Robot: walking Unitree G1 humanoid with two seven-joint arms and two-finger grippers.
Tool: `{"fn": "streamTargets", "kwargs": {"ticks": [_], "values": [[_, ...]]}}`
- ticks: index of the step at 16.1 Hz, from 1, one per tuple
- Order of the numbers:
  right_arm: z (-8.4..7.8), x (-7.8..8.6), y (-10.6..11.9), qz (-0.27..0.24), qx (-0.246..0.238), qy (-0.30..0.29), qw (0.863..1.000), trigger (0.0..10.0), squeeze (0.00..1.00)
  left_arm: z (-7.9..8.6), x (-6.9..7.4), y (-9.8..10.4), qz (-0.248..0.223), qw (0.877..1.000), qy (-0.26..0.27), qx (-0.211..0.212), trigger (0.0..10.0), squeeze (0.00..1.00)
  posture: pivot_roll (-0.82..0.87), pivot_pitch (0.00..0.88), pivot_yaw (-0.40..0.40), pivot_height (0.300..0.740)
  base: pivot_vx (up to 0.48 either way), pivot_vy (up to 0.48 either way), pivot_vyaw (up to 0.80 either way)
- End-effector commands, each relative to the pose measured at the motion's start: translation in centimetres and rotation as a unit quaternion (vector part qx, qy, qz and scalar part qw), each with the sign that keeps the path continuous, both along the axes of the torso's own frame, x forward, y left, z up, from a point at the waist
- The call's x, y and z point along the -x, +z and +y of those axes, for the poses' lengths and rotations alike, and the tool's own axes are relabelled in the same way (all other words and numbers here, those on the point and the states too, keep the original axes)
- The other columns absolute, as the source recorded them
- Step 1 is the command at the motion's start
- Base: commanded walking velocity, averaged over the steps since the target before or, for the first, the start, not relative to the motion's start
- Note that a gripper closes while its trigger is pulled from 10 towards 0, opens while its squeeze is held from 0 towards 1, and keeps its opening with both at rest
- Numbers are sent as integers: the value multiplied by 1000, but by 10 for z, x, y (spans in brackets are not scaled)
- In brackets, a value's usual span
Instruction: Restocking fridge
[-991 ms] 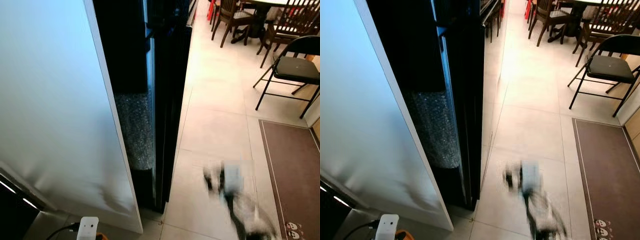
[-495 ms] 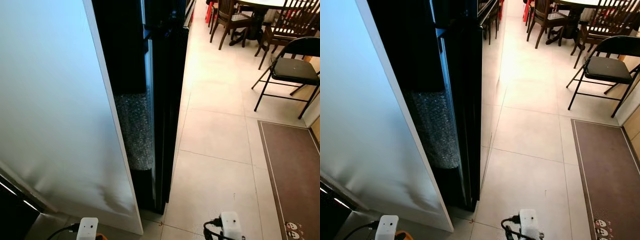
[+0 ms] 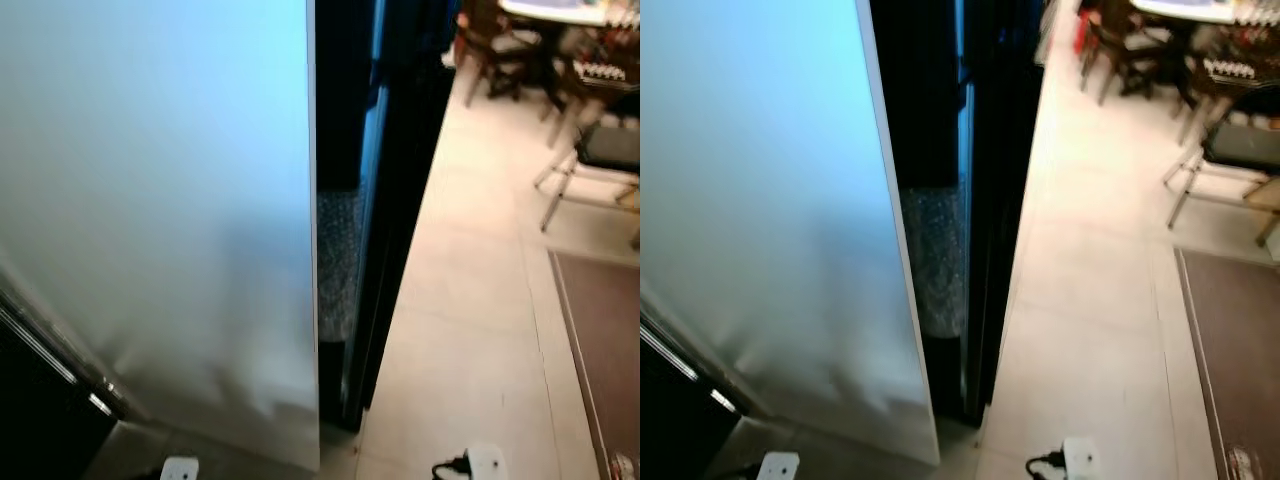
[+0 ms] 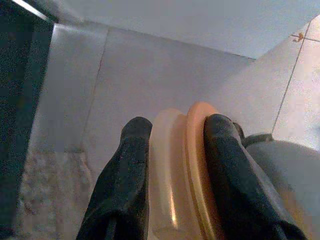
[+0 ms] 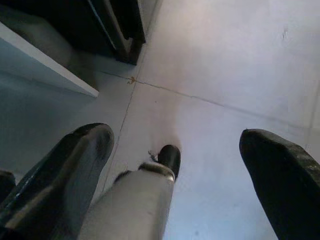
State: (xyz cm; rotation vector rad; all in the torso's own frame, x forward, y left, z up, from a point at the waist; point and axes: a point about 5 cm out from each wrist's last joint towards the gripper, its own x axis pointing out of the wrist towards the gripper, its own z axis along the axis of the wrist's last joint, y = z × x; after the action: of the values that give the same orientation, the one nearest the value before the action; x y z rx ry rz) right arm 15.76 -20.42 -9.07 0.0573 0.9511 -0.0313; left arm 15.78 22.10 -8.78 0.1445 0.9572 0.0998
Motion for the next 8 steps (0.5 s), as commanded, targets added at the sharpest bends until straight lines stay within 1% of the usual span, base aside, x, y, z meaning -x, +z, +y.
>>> {"fn": "streamTargets", "kwargs": {"ticks": [1,3,4,5,7,8], "values": [[-4,-6,3,-2,3,-13,1000,10000,0,-7,-5,1,-3,1000,-22,4,10000,0,11,0,14,740,0,0,0],[0,-10,4,-6,-1,-25,1000,10000,0,-7,-3,0,0,1000,-27,3,10000,0,8,0,20,740,0,0,0],[14,-15,3,-8,-6,-23,1000,10000,0,-6,-2,0,2,1000,-27,3,10000,0,7,0,24,740,0,0,0],[21,-17,3,-8,-10,-22,1000,10000,0,-6,-2,0,3,1000,-27,3,10000,0,7,0,26,740,0,0,0],[27,-17,2,-6,-12,-17,1000,10000,0,-4,-1,-1,6,1000,-25,3,10000,0,7,0,27,740,0,0,0],[28,-17,2,-6,-13,-16,1000,10000,0,-3,0,-1,8,1000,-23,3,10000,0,11,0,29,740,0,281,-569]]}}
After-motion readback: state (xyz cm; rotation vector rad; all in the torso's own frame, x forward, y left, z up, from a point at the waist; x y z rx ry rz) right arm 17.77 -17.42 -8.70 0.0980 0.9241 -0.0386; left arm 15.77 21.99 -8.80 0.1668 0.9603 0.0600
